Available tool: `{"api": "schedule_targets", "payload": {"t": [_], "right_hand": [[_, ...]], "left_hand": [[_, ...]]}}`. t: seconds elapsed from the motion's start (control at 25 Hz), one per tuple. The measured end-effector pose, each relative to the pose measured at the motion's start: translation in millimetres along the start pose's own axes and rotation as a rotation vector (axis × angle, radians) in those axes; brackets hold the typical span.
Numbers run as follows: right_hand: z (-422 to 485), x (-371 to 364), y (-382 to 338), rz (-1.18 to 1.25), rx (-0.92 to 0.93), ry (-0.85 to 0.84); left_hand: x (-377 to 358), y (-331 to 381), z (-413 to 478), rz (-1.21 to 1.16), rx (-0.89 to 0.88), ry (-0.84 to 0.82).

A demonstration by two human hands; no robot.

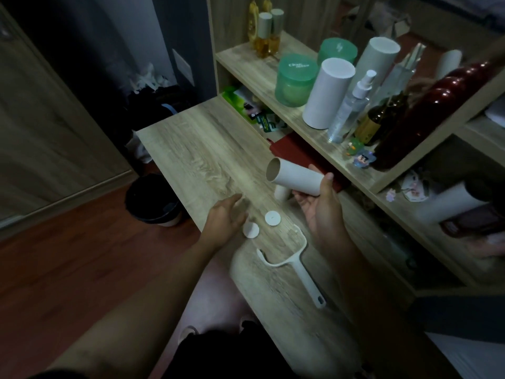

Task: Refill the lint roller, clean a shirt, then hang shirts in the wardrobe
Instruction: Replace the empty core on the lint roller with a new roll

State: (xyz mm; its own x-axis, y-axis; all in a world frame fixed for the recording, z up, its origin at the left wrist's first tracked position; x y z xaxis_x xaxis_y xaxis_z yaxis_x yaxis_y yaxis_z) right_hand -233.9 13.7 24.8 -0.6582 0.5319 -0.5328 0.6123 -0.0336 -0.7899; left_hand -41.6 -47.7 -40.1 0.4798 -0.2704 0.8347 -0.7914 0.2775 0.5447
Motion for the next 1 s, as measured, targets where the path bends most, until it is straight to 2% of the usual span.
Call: {"api": "schedule_targets", "payload": {"t": [0.12,0.28,0.4,0.56,0.64,0.76,0.88,1.0], "right_hand": [[11.4,-44.6,11.5,-0.005,0.006,-0.054],[29.2,-116.6,54.2,0.011,-0.014,-0.072],[41.9,-179.9,117.8,0.003,-0.04,-0.091],[57.6,-256.6,212.1,0.046,-0.13,-0.011],[68.6,-282.6,256.0,0.056,-0.172,0.022],[93.8,-298.5,328.9,-0.058,-0.235,0.068],[125.4,-277.2,416.1,-0.343,-0.289,0.095],[159.7,-248.9,490.9,-0.297,-0.332,0.207]], "left_hand": [[39.2,-25.6,9.5,0.007,-0.004,0.072],[94.7,-98.1,23.1,0.021,0.049,0.131],[132.7,-181.5,37.1,0.042,0.086,0.137],[162.7,-297.7,60.1,0.063,0.174,0.04],[165.6,-348.3,71.0,0.072,0.209,-0.01],[154.9,-425.0,92.5,0.083,0.291,-0.076],[118.6,-493.5,118.3,0.097,0.335,-0.129],[67.3,-559.9,149.5,0.084,0.403,-0.147]]}}
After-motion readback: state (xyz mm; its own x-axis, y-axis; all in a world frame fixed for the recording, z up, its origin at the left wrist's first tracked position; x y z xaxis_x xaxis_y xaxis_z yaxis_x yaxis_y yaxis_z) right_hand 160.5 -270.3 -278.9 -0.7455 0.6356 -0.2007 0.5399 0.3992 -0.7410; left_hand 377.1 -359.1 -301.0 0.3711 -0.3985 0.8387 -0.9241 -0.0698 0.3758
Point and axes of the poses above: each hand's wrist, its own z-axis towards the middle knuckle, its own x-axis out of the back of the hand, y = z × x, the point moved 5 cm from there along z, towards the middle knuckle, and after that the axes turned 13 degrees about z, right-handed, at the moved point
